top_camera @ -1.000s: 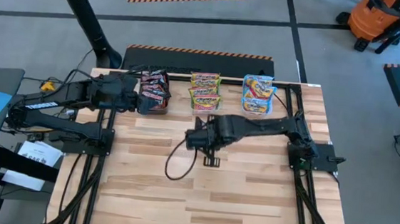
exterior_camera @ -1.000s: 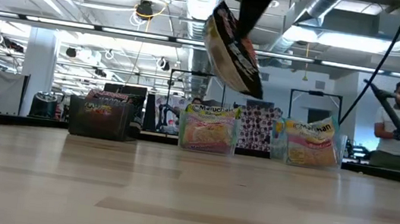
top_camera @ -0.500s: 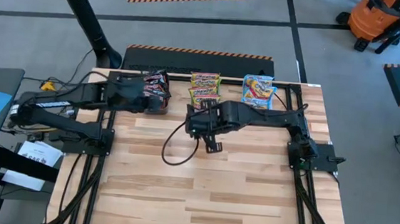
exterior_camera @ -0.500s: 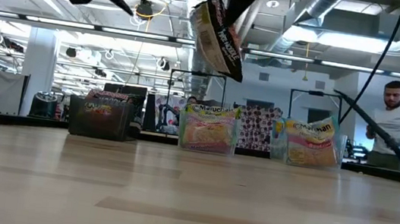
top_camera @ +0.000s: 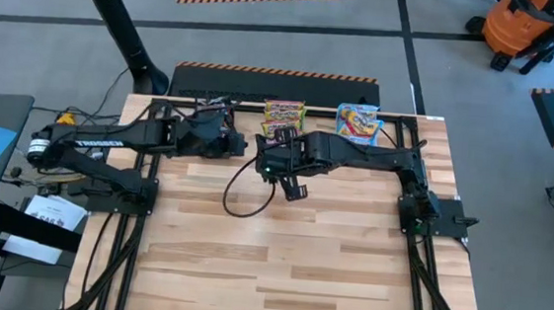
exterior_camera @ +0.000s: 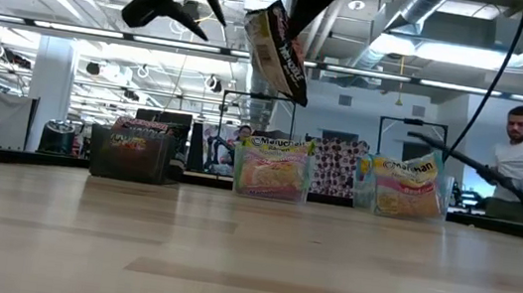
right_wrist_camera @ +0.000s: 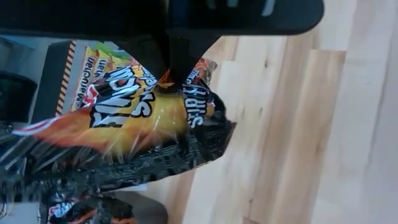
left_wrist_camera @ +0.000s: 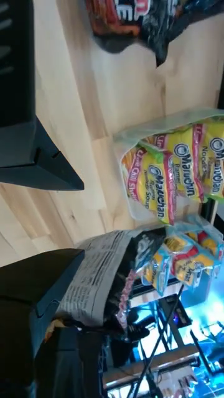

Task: Sort Maruchan noodles
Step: Put the black noodle pack into the black bin

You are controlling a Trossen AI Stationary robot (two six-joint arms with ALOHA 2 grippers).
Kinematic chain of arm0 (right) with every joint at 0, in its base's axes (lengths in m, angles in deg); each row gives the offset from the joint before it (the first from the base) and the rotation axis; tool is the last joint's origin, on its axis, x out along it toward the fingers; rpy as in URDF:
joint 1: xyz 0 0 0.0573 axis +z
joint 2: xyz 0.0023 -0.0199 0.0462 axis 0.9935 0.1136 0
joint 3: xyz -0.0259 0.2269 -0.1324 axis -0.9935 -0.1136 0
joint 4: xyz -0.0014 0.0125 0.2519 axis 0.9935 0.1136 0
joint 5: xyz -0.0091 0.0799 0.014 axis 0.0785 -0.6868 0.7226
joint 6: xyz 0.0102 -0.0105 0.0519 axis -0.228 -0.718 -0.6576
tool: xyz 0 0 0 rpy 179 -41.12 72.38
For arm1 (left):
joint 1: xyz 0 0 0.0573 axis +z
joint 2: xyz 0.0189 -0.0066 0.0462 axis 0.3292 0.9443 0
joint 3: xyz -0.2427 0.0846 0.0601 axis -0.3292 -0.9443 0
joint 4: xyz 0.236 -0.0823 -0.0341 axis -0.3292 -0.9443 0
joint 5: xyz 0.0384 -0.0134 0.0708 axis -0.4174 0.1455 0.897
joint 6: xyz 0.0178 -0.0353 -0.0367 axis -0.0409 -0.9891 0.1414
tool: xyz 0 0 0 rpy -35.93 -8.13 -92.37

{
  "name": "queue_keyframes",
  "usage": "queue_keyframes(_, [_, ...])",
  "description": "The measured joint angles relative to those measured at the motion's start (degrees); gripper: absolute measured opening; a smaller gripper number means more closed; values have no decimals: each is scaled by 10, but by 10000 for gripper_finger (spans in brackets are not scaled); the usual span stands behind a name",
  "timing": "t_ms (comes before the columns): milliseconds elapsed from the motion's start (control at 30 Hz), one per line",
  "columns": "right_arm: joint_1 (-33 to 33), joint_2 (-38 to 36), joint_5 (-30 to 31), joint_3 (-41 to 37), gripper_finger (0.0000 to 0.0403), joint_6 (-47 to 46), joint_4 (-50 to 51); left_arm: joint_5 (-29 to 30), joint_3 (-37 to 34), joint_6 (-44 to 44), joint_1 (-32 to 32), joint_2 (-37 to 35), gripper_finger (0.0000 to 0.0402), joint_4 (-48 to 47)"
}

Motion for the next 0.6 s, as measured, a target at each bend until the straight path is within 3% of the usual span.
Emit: queue_keyframes(600, [-29, 0, 0, 0, 0, 46, 31, -11, 1, -16, 31, 42, 149, 143])
